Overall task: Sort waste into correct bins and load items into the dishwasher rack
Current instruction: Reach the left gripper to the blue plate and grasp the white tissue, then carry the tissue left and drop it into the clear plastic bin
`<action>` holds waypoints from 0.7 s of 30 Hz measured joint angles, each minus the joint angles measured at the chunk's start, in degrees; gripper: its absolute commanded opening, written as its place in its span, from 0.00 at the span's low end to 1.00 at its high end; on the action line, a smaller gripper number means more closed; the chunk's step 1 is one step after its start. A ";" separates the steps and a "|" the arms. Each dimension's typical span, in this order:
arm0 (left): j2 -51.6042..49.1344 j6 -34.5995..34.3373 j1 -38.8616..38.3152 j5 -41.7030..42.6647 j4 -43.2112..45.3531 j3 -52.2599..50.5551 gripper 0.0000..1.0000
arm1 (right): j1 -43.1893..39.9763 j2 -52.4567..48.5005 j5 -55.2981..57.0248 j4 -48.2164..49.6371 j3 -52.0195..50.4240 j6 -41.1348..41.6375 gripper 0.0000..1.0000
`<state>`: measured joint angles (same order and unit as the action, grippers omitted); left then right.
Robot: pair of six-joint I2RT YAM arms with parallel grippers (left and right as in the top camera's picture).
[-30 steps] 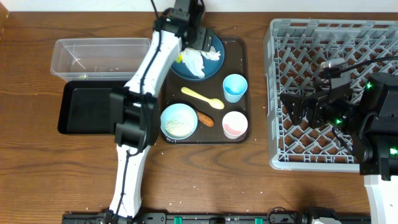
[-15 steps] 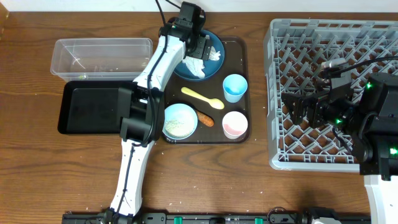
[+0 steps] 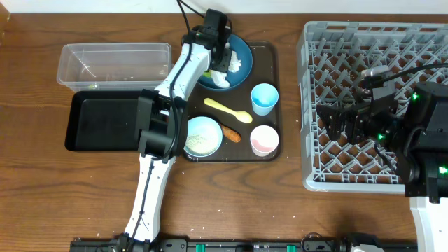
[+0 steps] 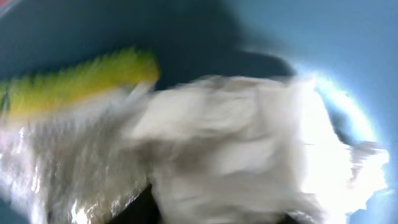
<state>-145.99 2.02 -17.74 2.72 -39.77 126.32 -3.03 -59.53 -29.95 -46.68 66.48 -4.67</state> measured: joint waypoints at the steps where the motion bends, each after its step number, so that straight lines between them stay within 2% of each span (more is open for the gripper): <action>1: 0.00 0.11 0.00 -0.09 -0.07 0.00 0.09 | 0.00 0.00 0.02 0.00 0.00 0.00 0.99; 2: 0.00 0.11 0.00 -0.11 -0.22 0.00 0.06 | 0.00 0.00 0.02 0.00 0.00 0.00 0.99; 12: 3.74 -2.60 0.04 -0.13 -3.80 -0.46 0.06 | 0.00 0.00 0.02 -0.20 0.00 0.00 0.99; 21: 21.31 -5.95 0.13 -0.13 -7.08 -0.42 0.06 | 0.00 0.00 0.02 -0.22 0.02 0.00 0.99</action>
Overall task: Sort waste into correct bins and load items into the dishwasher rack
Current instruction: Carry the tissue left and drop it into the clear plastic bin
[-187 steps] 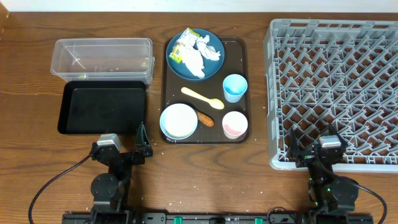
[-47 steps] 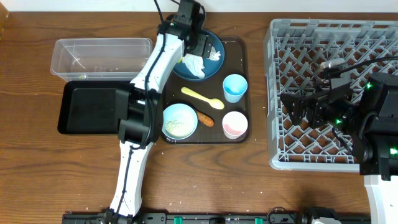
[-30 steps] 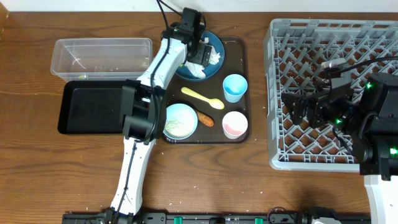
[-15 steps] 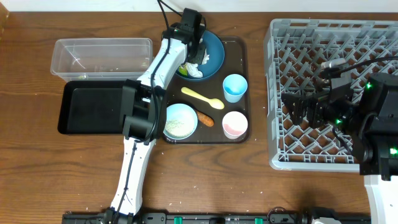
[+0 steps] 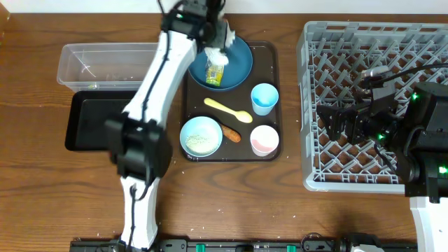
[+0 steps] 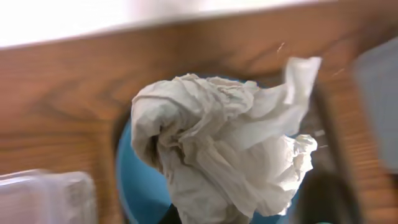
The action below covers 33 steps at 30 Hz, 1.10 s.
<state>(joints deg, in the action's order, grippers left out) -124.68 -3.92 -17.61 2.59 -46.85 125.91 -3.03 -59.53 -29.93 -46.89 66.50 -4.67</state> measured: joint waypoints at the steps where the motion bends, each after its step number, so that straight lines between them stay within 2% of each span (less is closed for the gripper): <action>1: 1.40 -0.24 0.13 0.02 -0.55 0.17 0.06 | 0.00 0.00 0.00 -0.02 0.00 0.00 0.99; 6: 3.93 -4.85 2.36 -2.67 -3.26 0.46 0.06 | 0.00 0.00 0.00 -0.02 0.00 0.00 0.99; 12: 2.49 -20.81 11.28 -9.14 -7.19 -0.13 0.06 | 0.00 0.00 0.02 -0.02 0.00 0.00 0.99; 19: 0.24 -40.02 22.80 -11.17 -6.80 -4.31 0.07 | 0.00 0.00 0.00 -0.02 0.00 0.00 0.99; 20: -0.57 -41.57 23.78 -11.15 -6.73 -4.79 0.10 | 0.00 0.00 0.00 -0.04 0.00 0.00 0.99; 22: -2.99 -44.17 25.09 -10.84 -6.67 -5.27 0.27 | 0.00 0.00 0.00 -0.02 0.00 0.00 0.99; 24: -4.96 -45.66 25.33 -10.27 -6.73 -5.64 0.35 | 0.00 0.00 0.00 -0.02 0.00 0.00 0.99; 29: -6.95 -47.50 24.79 -9.42 -6.73 -6.38 0.66 | 0.00 0.00 0.02 0.02 0.00 0.00 0.99; 31: -6.80 -47.36 24.55 -9.25 -6.64 -6.38 0.73 | 0.00 0.00 0.00 0.00 0.00 0.00 0.99; 33: -6.56 -46.93 24.39 -8.96 -6.62 -6.38 0.75 | 0.00 0.00 0.00 0.02 0.00 0.00 0.99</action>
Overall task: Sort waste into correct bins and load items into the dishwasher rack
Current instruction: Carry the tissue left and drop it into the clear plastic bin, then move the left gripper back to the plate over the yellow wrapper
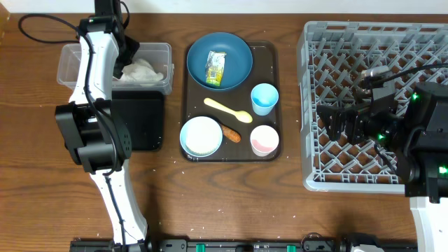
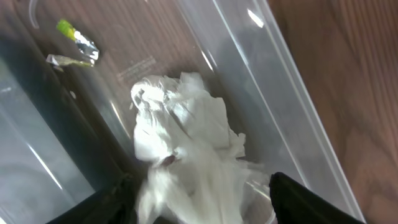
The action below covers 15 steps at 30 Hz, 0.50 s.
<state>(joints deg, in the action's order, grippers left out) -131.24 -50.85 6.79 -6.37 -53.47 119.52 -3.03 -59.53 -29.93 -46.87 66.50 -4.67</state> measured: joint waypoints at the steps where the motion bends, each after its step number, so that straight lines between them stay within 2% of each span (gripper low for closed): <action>1: 0.13 0.52 -0.13 0.02 0.00 0.00 0.76 | 0.00 0.00 0.00 0.00 0.00 0.00 0.99; 6: 2.97 7.67 -1.31 0.24 1.01 0.00 0.78 | 0.00 0.00 0.00 0.00 0.00 0.00 0.99; 10: 7.78 21.22 -5.01 4.42 6.12 0.02 0.79 | 0.00 0.00 0.00 0.00 0.00 0.00 0.99; 15: 11.26 38.23 -15.06 8.90 10.62 0.74 0.84 | 0.00 0.00 0.00 -0.02 0.00 0.00 0.99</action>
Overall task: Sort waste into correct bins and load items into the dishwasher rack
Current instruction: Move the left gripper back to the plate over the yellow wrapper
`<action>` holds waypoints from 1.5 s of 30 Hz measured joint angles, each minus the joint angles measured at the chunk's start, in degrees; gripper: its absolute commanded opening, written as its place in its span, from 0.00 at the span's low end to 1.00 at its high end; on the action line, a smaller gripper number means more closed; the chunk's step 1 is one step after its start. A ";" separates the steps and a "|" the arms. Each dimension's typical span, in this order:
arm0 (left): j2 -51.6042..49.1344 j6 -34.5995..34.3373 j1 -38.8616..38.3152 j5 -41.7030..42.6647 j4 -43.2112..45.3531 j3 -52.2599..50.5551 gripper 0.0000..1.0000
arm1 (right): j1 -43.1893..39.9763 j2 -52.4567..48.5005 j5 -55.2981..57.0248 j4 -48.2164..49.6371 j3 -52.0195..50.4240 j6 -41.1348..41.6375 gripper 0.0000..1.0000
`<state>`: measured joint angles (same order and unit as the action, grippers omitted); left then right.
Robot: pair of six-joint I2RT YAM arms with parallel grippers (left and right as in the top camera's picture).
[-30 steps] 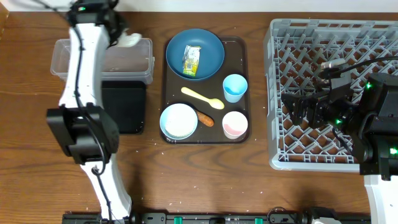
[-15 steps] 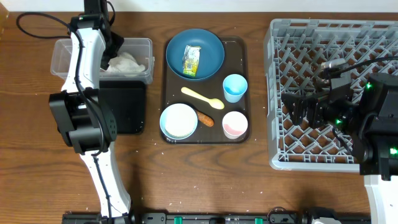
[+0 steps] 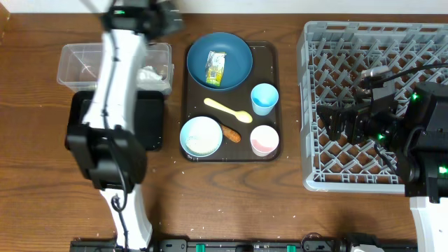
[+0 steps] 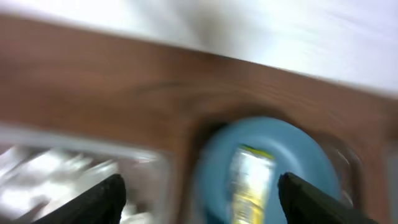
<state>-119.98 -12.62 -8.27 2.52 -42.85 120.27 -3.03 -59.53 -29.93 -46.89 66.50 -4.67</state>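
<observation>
My left gripper (image 3: 166, 15) is at the table's back edge, between the clear bin (image 3: 77, 52) and the blue plate (image 3: 238, 50). The blurred left wrist view shows this gripper (image 4: 200, 183) open and empty, fingertips (image 4: 102, 198) wide apart. A yellow-green wrapper (image 3: 215, 68) lies on the blue plate (image 4: 292, 155), where the wrapper (image 4: 249, 183) shows ahead of the jaws. A crumpled white napkin (image 3: 151, 74) rests in the bin's right end. My right gripper (image 3: 337, 119) hovers over the grey dishwasher rack (image 3: 318, 175).
The brown tray (image 3: 273, 91) also carries a yellow spoon (image 3: 227, 109), blue cup (image 3: 264, 97), pink cup (image 3: 264, 139), white bowl (image 3: 201, 135) and an orange scrap (image 3: 232, 133). A black tray (image 3: 87, 122) lies in front of the bin.
My left gripper was open over the napkin inside the clear bin. It now sits further right at the back edge, facing the blue plate. The napkin stays in the bin.
My left gripper was down on the napkin on the blue plate. Then it held the napkin above the plate. Later it stood open over the clear bin with the napkin lying inside. Now it is empty near the plate and wrapper.
</observation>
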 measured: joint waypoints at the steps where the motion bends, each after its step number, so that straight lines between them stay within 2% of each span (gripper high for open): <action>1: -0.15 2.47 -2.16 0.20 0.44 0.00 0.84 | 0.00 0.00 0.00 0.00 0.00 0.00 0.99; 6: -4.87 10.36 -9.90 -0.39 2.36 0.00 0.88 | 0.00 0.00 0.02 -0.02 0.00 0.00 0.99; 12: -14.25 14.64 -10.73 -1.81 3.87 -0.02 0.88 | 0.00 0.00 0.02 -0.17 0.00 0.00 0.99; 31: -21.53 17.57 -9.84 -2.54 1.79 -0.04 0.88 | 0.00 0.00 0.02 -0.68 0.00 0.00 0.99; 45: -21.27 17.57 -9.84 -2.40 4.09 -2.23 0.86 | 0.00 0.00 0.02 -0.66 0.00 0.00 0.99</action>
<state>-141.25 4.95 -18.11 0.12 -38.76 118.04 -3.03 -59.53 -29.91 -47.55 66.50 -4.67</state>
